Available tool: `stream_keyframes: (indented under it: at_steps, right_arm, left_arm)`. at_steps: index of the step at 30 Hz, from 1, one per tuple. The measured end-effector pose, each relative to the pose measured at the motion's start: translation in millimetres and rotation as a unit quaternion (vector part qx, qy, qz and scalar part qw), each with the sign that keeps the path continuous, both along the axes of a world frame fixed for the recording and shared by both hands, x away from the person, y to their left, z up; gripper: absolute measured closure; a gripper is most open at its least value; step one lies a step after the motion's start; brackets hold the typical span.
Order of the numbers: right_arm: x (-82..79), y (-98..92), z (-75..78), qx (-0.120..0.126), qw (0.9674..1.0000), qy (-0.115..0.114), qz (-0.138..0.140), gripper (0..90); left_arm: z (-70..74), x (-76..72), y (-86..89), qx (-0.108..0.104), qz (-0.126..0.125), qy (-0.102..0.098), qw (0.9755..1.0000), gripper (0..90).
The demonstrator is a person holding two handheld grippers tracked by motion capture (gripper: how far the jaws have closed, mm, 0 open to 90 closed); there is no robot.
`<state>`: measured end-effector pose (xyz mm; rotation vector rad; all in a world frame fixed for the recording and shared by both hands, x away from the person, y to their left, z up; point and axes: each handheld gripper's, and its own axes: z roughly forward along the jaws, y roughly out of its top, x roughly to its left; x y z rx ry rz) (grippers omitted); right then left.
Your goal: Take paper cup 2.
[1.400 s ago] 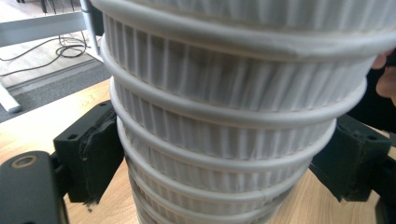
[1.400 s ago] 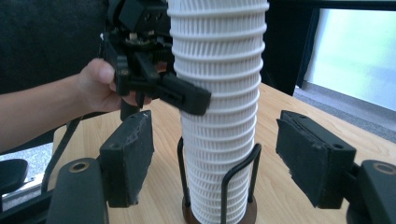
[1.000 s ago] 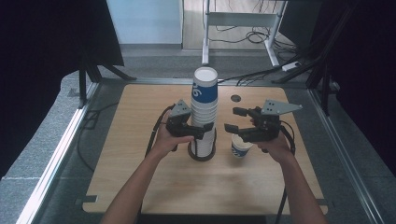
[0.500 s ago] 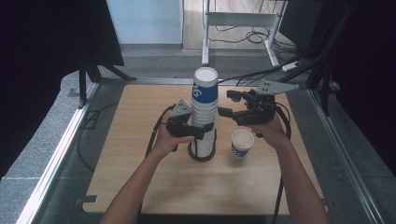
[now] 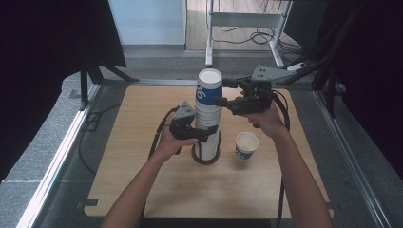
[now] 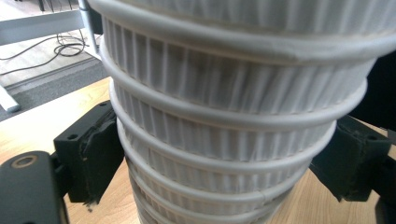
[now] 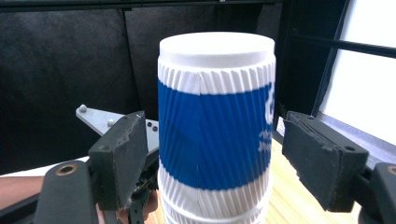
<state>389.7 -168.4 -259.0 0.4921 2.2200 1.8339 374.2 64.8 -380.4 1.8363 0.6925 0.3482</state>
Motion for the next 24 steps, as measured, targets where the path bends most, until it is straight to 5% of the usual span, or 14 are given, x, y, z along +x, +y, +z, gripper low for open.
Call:
stream_keyframes:
  at_steps: [13,24]
  right_arm:
    - [14.5,28.2,12.0,-0.01,0.9999,0.003,0.005,23.2]
    - [13.9,30.7,12.5,-0.02,0.9998,-0.002,-0.004,26.0]
  left_arm:
    - [0.6,-0.9,-1.0,0.002,0.003,0.001,1.0,12.1]
    - [0.5,-1.0,-1.4,0.002,0.003,0.002,1.0,12.1]
